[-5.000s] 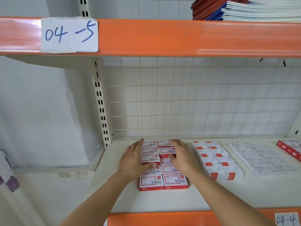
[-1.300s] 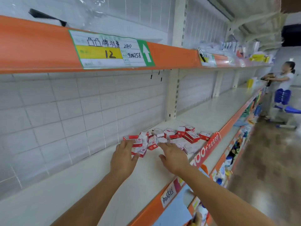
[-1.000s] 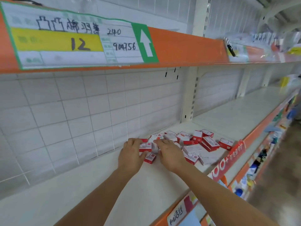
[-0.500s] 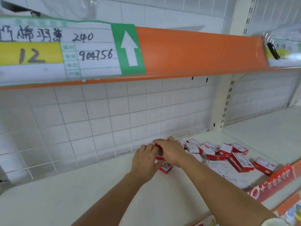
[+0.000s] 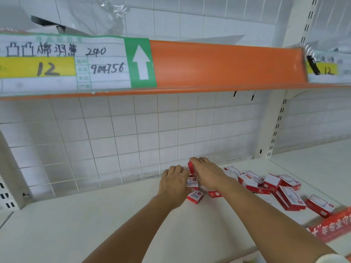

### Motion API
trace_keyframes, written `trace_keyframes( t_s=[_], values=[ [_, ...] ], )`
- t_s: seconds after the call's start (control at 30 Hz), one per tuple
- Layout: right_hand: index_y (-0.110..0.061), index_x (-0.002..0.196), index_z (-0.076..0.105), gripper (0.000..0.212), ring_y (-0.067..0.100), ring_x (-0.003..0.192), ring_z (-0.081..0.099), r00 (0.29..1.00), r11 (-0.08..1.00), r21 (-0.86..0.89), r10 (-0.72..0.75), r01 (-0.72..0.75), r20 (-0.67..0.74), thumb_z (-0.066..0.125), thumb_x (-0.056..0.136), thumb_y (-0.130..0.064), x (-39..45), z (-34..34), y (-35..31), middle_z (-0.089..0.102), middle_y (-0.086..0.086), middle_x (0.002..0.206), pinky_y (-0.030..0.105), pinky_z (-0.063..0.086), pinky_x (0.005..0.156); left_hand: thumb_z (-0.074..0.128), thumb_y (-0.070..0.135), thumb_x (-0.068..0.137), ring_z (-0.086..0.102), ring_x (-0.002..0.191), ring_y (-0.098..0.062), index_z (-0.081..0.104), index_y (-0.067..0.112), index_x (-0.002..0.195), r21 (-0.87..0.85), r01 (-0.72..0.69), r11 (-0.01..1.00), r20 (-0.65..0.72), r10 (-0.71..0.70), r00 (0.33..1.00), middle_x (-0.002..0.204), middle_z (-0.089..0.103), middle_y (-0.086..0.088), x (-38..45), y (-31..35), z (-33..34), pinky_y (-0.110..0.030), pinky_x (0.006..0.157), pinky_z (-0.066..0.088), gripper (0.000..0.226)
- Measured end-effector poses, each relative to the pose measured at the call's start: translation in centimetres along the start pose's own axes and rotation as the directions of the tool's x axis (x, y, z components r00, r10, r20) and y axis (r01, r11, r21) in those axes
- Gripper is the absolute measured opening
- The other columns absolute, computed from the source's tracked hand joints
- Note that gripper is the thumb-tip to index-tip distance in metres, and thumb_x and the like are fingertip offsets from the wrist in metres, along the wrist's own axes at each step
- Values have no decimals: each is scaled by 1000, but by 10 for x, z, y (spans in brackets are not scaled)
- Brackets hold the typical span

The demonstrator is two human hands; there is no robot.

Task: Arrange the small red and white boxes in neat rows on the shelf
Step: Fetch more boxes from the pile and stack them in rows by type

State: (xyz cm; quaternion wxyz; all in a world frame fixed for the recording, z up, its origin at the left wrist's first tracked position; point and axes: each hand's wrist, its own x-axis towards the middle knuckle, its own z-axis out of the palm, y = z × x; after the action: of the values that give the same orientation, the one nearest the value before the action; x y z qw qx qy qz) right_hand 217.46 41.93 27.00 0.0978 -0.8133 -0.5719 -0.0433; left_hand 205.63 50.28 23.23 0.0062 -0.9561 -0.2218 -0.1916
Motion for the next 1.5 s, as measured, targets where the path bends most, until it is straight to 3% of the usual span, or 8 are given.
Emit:
trace_keyframes(
  t_s=[0.17, 0.37, 0.53, 0.77, 1.03, 1.2, 1.33, 1.5],
  values=[
    [-15, 131, 33, 36, 18, 86, 45, 997, 997, 74, -32, 36, -64, 43, 98, -25, -6, -4, -13, 48, 9, 118, 29, 40, 70, 51, 43, 93, 43, 111, -18, 41, 20, 129, -85, 84, 993, 46, -81, 996, 124, 48, 2, -18, -3, -7, -27, 91, 36, 44],
    [-23, 146, 22, 48, 25, 110, 46, 987, 980, 122, -151, 157, -54, 38, 101, -31, -15, 4, -48, 39, 9, 128, 35, 45, 85, 53, 39, 93, 42, 116, -15, 43, 25, 132, -106, 263, 959, 57, -258, 964, 123, 44, 4, -66, -24, -31, -31, 83, 43, 43],
    [-15, 139, 32, 44, 23, 118, 44, 970, 961, 138, -241, 239, -2, 45, 99, -29, -26, 29, -94, 42, 5, 134, 37, 42, 87, 54, 38, 92, 42, 113, -14, 45, 28, 131, -68, 448, 891, 26, -447, 894, 121, 44, 6, -126, -47, -54, -29, 80, 44, 41],
    [-22, 140, 35, 43, 20, 122, 39, 913, 893, 197, -407, 404, -27, 45, 99, -27, -44, 52, -171, 45, -1, 134, 35, 43, 84, 54, 37, 92, 41, 115, -14, 47, 30, 129, -26, 640, 768, -31, -641, 767, 122, 45, 9, -220, -81, -83, -31, 75, 45, 38],
    [-28, 143, 35, 46, 17, 126, 36, 810, 783, 227, -583, 580, -58, 45, 98, -28, -74, 67, -284, 45, -6, 136, 34, 45, 88, 55, 36, 91, 39, 119, -16, 46, 28, 132, -5, 755, 656, -117, -750, 651, 124, 46, 7, -329, -111, -125, -34, 85, 46, 43],
    [-28, 142, 38, 46, 16, 126, 36, 758, 719, 269, -649, 640, -68, 46, 97, -26, -104, 73, -375, 45, -7, 136, 33, 44, 87, 52, 41, 92, 40, 119, -15, 43, 31, 134, 59, 815, 576, -154, -801, 578, 127, 45, 9, -420, -136, -158, -33, 80, 46, 44],
    [-28, 142, 37, 47, 16, 127, 36, 717, 675, 293, -694, 677, -57, 46, 96, -25, -127, 77, -452, 44, -7, 136, 33, 44, 86, 53, 40, 92, 41, 123, -19, 42, 31, 136, 68, 852, 518, -158, -838, 522, 131, 44, 7, -494, -159, -188, -36, 90, 47, 47],
    [-26, 144, 33, 49, 16, 128, 34, 653, 611, 313, -756, 727, -41, 43, 97, -15, -155, 87, -537, 42, -6, 140, 34, 42, 91, 52, 39, 93, 43, 119, -16, 43, 32, 134, 99, 903, 418, -193, -882, 430, 130, 46, 8, -572, -178, -216, -35, 84, 50, 43]
  ],
)
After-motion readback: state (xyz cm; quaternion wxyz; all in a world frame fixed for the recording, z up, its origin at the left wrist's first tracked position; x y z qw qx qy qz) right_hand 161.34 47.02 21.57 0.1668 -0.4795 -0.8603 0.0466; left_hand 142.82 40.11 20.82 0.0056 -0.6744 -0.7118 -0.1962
